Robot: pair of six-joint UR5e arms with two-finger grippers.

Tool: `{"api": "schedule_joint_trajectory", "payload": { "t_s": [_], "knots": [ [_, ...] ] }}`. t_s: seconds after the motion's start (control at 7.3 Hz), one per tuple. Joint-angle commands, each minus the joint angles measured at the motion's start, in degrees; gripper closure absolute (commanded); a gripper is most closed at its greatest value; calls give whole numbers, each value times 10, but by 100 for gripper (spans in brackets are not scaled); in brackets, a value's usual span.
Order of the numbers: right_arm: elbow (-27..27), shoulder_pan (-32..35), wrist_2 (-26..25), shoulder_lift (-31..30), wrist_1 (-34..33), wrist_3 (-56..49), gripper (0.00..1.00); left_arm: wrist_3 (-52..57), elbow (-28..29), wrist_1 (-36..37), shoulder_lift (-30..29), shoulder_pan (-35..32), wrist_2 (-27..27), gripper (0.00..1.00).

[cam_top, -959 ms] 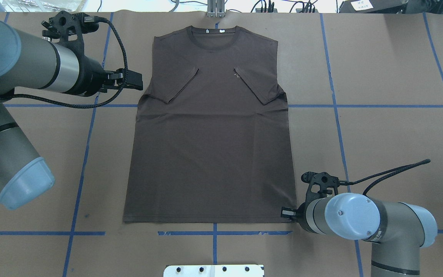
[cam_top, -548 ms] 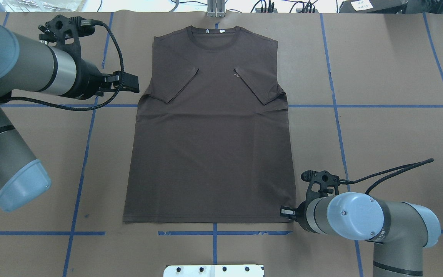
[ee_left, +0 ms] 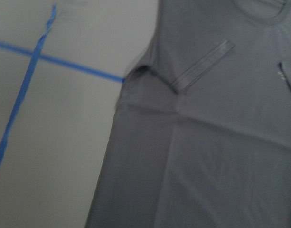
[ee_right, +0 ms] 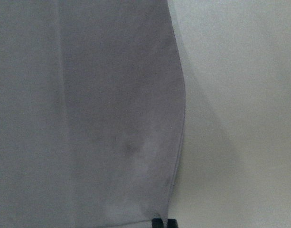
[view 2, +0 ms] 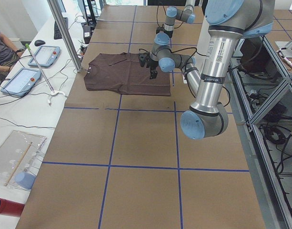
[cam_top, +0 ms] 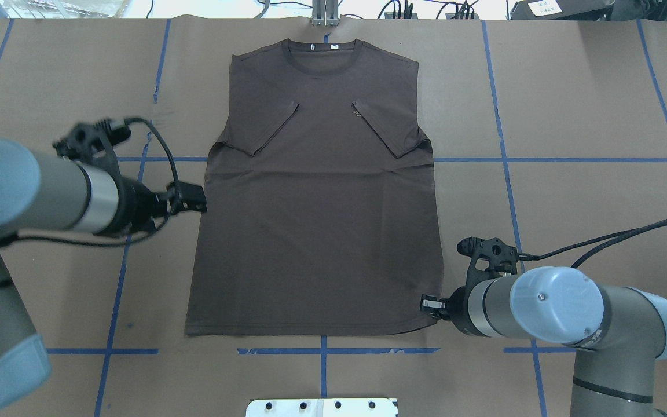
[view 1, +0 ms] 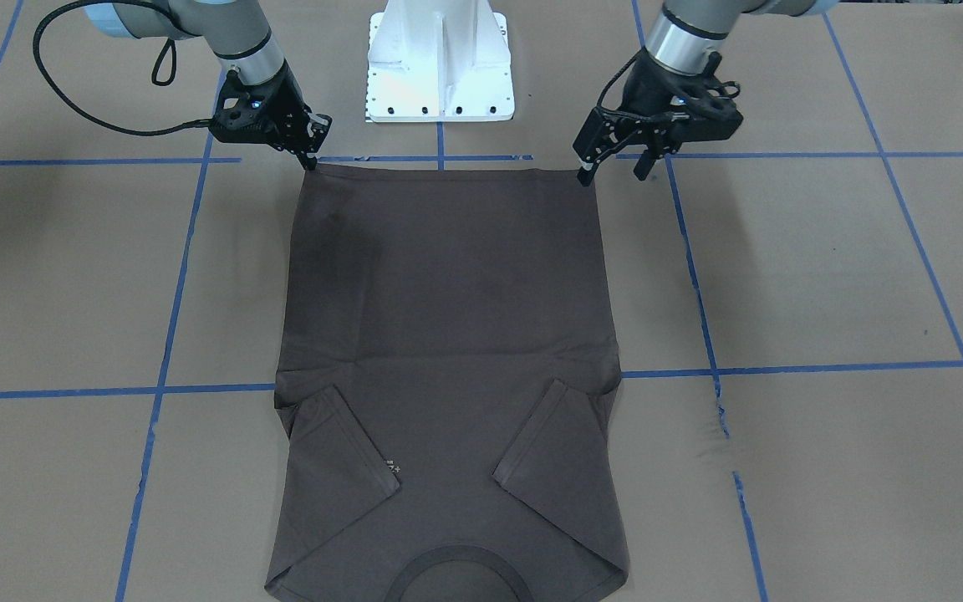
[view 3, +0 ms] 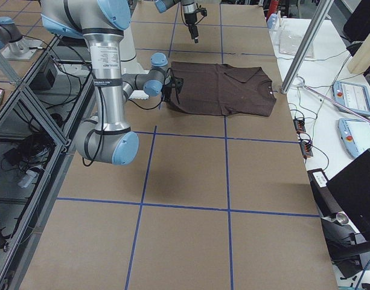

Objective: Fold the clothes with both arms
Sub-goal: 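Move both grippers down to the shirt hem nearest the robot, then grasp the hem corners with both grippers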

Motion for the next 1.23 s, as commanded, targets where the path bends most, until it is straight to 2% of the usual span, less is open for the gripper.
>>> {"api": "schedule_joint_trajectory", "payload": {
  "t_s": [0.0,0.14,0.27,1.1],
  "knots": [
    [5,15,12,2,0,-8,100,-131,4,8,24,114,81,1],
    [7,20,11,2,1,-17,100,-163,31,29,17,153,108,3],
    [10,20,10,2,1,-27,100,-168,56,30,15,165,112,4],
    [10,23,10,10,1,-27,100,-174,80,31,18,167,113,14]
  ]
}}
